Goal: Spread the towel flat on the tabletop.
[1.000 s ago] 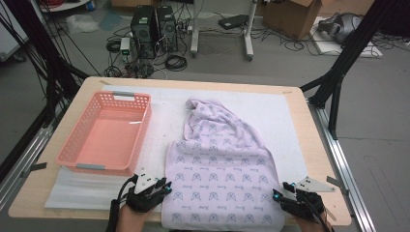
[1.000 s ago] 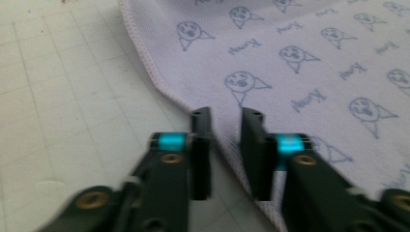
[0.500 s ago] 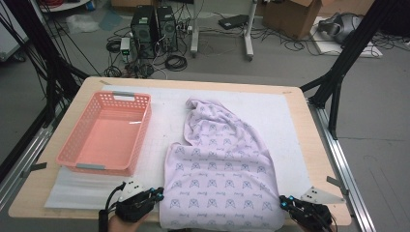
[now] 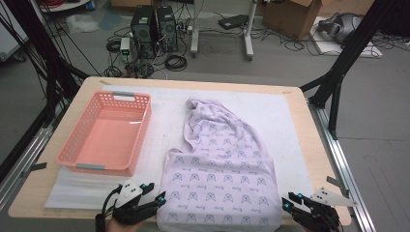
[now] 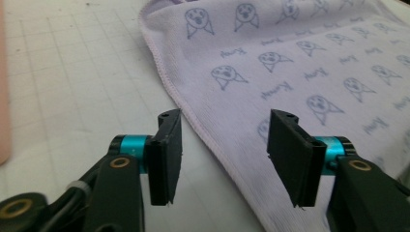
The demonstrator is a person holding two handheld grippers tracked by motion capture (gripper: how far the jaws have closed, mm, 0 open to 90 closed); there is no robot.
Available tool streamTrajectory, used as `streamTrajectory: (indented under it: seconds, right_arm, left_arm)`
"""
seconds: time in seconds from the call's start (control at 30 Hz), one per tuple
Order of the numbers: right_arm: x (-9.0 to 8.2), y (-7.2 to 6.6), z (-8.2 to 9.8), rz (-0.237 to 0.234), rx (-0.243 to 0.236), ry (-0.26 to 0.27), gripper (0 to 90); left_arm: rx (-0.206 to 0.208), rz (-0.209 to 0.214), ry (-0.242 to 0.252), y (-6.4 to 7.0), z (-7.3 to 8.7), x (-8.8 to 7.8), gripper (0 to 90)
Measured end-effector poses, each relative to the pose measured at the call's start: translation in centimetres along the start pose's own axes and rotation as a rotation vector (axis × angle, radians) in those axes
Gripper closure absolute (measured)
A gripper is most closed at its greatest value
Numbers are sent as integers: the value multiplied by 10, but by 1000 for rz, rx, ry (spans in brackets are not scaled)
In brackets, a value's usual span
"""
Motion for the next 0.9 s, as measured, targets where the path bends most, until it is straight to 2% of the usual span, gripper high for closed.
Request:
streamTrajectory:
  seconds: [0.1, 0.17, 0.2, 0.23, 0.27, 0.3, 0.43, 0.53, 0.67, 0.73, 0.8, 0.83, 0.87, 0.9]
  right_arm:
    - [17, -8, -6, 14, -25, -25, 608]
    - [28, -13, -9, 38, -57, -54, 637]
    - [32, -13, -9, 41, -61, -64, 652]
    - [33, -13, -9, 42, -54, -57, 709]
    - [34, -11, -9, 38, -45, -54, 786]
    - [33, -9, -9, 8, -36, -57, 862]
    - [27, -8, -5, -16, -50, -60, 874]
    - [16, -8, -1, -40, -56, -48, 876]
    - [-2, -8, 3, -61, -52, -28, 877]
    - [-10, -9, 6, -71, -59, -21, 877]
    - [-18, -8, 11, -86, -62, -22, 877]
    - [-20, -8, 13, -95, -63, -31, 872]
    - [-22, -9, 15, -105, -61, -43, 855]
    - [-22, -9, 16, -92, -69, -47, 790]
  left_arm:
    - [-16, -8, -37, -6, -2, 16, 446]
    - [21, -23, -37, -5, -1, 20, 487]
    - [61, -42, -44, -2, 0, 20, 548]
    - [96, -29, -49, -1, 2, 19, 720]
    - [92, -32, -48, 2, 2, 19, 857]
    - [90, -37, -57, 4, 2, 18, 864]
    - [58, -1, -63, 6, 6, 7, 869]
    - [27, 31, -44, 10, 7, -5, 869]
    - [52, 55, -60, 22, 13, -16, 870]
    - [51, 63, -66, 26, 16, -24, 870]
    - [44, 90, -66, 29, 20, -31, 868]
    - [42, 104, -70, 30, 22, -32, 856]
    - [45, 101, -67, 30, 23, -32, 796]
    - [45, 86, -66, 29, 23, -29, 674]
Point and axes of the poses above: each handheld gripper's, and its own axes: x roughly forward along the jaws, z roughly out of its underside, y roughly to its right, the point moved 1 cm from there along x, roughly forward along the jaws, and after that the axes turned 15 degrees about z, right-handed, at the moved point
